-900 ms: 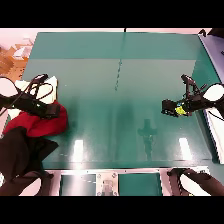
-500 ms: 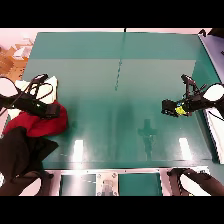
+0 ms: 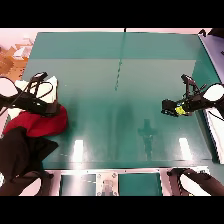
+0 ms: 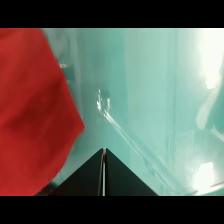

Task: Fold the shirts.

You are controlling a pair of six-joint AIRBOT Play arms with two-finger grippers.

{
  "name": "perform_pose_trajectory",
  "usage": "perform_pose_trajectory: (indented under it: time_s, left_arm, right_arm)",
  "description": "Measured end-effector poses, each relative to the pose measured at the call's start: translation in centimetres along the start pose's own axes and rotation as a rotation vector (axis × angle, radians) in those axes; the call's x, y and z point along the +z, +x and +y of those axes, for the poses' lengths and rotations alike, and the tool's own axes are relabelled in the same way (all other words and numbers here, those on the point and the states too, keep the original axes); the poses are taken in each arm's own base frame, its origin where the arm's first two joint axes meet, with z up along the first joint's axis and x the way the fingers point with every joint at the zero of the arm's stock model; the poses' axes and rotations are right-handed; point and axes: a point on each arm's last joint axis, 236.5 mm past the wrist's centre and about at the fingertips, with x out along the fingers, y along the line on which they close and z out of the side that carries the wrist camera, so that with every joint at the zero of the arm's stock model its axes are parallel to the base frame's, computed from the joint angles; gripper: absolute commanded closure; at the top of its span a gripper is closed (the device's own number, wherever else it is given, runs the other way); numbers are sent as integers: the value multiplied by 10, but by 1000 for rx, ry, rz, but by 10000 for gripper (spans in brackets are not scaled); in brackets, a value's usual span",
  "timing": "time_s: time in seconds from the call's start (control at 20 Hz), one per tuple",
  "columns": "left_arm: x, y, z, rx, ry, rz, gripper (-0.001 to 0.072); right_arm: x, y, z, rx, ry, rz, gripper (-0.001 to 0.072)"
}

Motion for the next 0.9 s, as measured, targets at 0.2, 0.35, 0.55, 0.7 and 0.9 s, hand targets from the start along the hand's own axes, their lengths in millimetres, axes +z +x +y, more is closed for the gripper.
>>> perform_pose_trajectory:
  time_s: [0.2,0.35,0.55,0.7,0.9]
  left_arm:
    - [23,-1,6,24,1,-97,-3]
    - [48,-8,39,166,18,-203,-6]
    - [80,-19,110,388,-11,-313,-5]
    - [91,-2,158,455,-63,-318,12]
    - [95,39,190,467,-94,-284,686]
  right_arm:
    - [3,0,1,2,0,-15,700]
    - [8,0,1,4,0,-34,701]
    - [17,-1,2,9,0,-73,700]
    - [23,-1,3,13,-1,-98,700]
    - [26,-1,4,15,0,-111,701]
